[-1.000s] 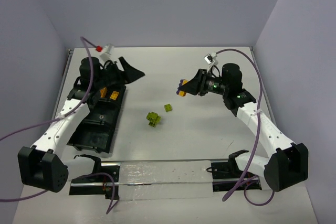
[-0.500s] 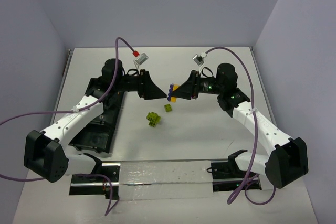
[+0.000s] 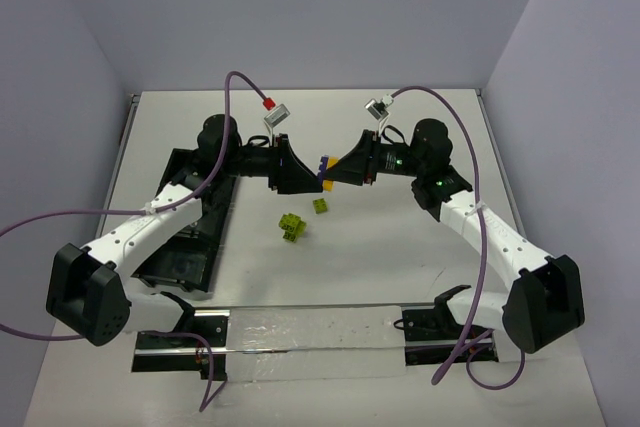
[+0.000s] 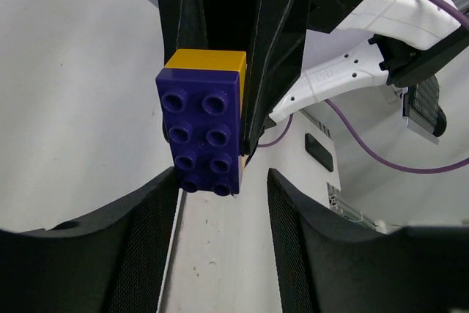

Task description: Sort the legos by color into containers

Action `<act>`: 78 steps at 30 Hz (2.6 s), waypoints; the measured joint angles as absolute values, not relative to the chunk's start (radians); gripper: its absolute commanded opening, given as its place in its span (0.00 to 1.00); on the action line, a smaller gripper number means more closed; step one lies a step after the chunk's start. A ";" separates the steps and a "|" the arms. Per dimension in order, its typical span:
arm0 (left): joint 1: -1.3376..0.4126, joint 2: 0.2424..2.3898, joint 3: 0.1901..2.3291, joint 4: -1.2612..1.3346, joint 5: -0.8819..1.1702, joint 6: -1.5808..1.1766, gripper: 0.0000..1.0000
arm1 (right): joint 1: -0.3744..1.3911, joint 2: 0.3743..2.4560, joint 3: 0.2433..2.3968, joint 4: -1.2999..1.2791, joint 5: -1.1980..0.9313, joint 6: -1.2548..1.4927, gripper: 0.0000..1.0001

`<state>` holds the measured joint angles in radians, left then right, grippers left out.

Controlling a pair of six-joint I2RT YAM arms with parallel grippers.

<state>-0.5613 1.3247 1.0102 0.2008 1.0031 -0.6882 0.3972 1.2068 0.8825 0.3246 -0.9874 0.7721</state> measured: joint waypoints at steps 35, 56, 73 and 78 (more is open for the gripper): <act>-0.554 1.338 1.005 0.207 0.996 -0.694 0.00 | 0.368 1.171 0.910 0.195 -0.942 0.698 0.61; -0.530 1.322 0.994 0.205 0.983 -0.673 0.00 | 0.360 1.139 0.915 0.126 -0.908 0.655 0.00; -0.375 1.196 0.965 0.115 0.930 -0.658 0.00 | 0.305 1.118 0.937 -0.149 -0.713 0.466 0.00; -0.301 1.161 0.963 -0.026 0.775 -0.620 0.00 | 0.305 1.118 0.937 -0.215 -0.623 0.435 0.00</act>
